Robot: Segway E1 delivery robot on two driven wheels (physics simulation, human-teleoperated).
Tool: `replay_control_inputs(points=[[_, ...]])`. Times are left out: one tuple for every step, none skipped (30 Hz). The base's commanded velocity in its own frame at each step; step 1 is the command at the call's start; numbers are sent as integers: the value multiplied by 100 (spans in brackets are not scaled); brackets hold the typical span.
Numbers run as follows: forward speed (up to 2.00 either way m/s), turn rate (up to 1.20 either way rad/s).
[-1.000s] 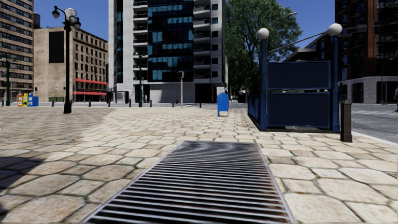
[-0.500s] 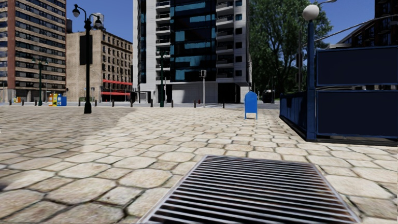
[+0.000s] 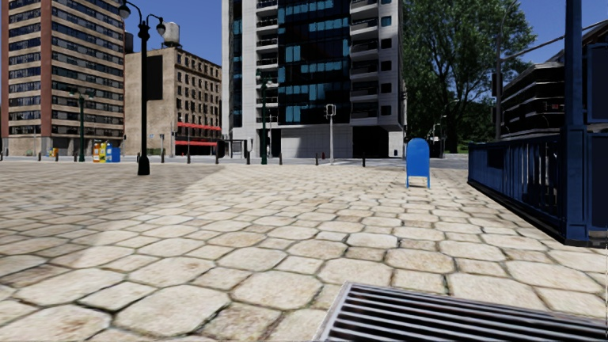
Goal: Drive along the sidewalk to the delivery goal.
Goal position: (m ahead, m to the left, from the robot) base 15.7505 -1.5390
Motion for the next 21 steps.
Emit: replay_control_inputs(points=[[200,0],[200,0],[200,0],[200,0],[200,0],[200,0],[200,0],[200,0],[200,0],[200,0],[200,0],[200,0],[200,0],[200,0],[200,0],[200,0],[200,0],[200,0],[200,0],[200,0],[200,0]])
